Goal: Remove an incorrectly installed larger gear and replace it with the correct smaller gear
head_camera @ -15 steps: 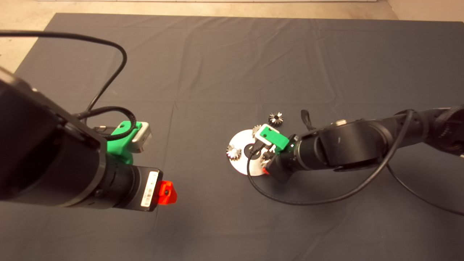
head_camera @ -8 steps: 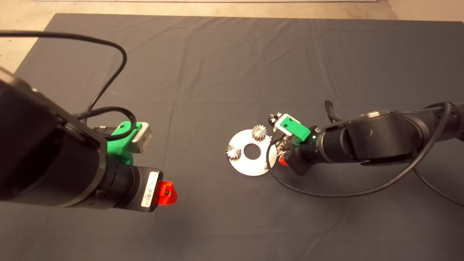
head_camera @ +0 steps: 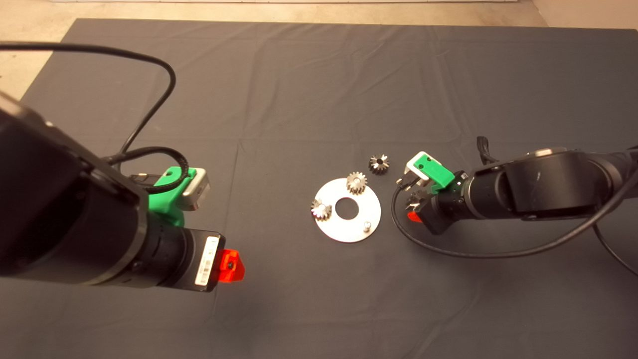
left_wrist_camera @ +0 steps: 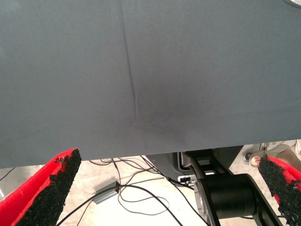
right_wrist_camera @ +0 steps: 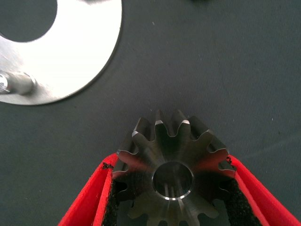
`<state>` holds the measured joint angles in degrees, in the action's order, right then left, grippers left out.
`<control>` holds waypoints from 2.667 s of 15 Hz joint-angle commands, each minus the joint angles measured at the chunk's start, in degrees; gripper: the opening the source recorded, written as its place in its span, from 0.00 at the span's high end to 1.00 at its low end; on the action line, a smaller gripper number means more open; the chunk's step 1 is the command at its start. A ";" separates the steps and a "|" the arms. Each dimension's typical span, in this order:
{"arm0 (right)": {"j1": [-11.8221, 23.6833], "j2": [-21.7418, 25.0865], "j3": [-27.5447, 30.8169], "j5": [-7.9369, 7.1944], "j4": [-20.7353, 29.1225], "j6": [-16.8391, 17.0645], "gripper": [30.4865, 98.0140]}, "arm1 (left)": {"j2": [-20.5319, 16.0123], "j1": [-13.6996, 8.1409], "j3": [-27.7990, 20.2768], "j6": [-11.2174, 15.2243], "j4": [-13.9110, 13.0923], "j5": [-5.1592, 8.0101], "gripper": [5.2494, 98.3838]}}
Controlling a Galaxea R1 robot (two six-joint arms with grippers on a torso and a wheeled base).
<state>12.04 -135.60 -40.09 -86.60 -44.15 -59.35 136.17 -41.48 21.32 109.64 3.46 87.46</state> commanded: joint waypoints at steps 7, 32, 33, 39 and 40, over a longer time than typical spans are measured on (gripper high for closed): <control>-3.07 -0.07 -2.87 0.38 -0.41 -0.73 0.74 | 0.99 -1.23 -0.86 0.13 -0.47 7.55 0.01; -2.26 0.70 -2.78 0.38 -0.49 -2.35 0.60 | 1.08 -1.15 -0.86 0.19 -0.47 7.55 0.01; -1.79 0.41 -2.96 0.38 -0.42 -2.35 0.60 | 1.08 -1.15 -0.86 0.13 -0.47 7.55 0.01; -0.87 -2.70 -11.39 0.56 -0.49 -1.64 0.45 | 1.08 -1.15 -0.86 0.22 -0.47 7.55 0.01; -0.87 -3.90 -12.44 0.56 -0.41 -1.64 0.45 | 1.08 -1.15 -0.86 0.22 -0.47 7.55 0.01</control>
<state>10.14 -136.79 -48.70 -85.73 -44.13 -61.32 137.13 -41.48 21.25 109.67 3.46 87.46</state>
